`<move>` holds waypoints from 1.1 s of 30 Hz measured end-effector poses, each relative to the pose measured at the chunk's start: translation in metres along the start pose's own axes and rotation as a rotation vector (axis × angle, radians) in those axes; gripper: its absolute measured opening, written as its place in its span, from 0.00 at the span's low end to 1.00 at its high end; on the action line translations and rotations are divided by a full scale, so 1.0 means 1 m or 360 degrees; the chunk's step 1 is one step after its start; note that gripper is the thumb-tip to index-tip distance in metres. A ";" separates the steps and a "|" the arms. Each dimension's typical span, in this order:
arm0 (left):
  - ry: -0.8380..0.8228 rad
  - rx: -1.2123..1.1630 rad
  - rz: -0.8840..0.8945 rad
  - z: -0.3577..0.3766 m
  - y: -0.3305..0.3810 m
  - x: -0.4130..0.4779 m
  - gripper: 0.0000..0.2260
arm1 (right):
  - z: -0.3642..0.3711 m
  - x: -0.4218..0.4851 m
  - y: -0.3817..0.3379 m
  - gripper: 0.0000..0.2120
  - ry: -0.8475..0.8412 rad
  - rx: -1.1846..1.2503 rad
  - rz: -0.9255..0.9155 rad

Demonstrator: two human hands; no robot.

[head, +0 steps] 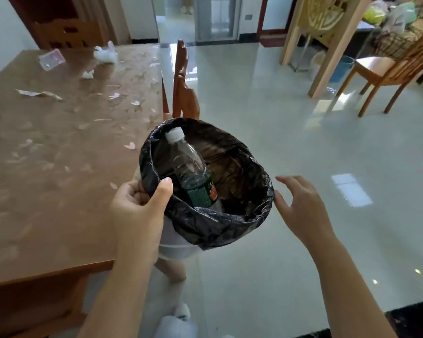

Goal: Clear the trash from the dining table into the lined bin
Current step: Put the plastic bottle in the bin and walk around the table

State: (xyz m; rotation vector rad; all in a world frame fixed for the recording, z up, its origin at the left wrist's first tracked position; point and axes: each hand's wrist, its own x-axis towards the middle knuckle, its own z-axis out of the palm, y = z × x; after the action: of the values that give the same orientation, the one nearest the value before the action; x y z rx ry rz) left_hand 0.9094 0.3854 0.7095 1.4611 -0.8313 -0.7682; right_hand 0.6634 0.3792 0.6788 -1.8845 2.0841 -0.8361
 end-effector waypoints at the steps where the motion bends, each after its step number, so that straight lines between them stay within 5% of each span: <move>1: -0.0060 0.0003 -0.0003 0.017 -0.001 0.000 0.15 | -0.004 0.003 0.012 0.14 0.0022 -0.0011 0.0039; 17: -0.0487 0.0190 -0.0052 0.279 -0.010 0.149 0.09 | -0.020 0.213 0.125 0.14 0.0183 -0.0218 0.0411; 33: -0.0158 0.0270 -0.0058 0.509 -0.023 0.329 0.12 | 0.032 0.540 0.195 0.15 -0.0041 -0.0021 0.0020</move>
State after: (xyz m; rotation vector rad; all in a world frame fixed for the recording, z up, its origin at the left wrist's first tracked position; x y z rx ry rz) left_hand 0.6495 -0.1605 0.6640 1.6020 -0.9668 -0.8187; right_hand 0.4285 -0.1452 0.6637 -1.8765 2.0890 -0.7931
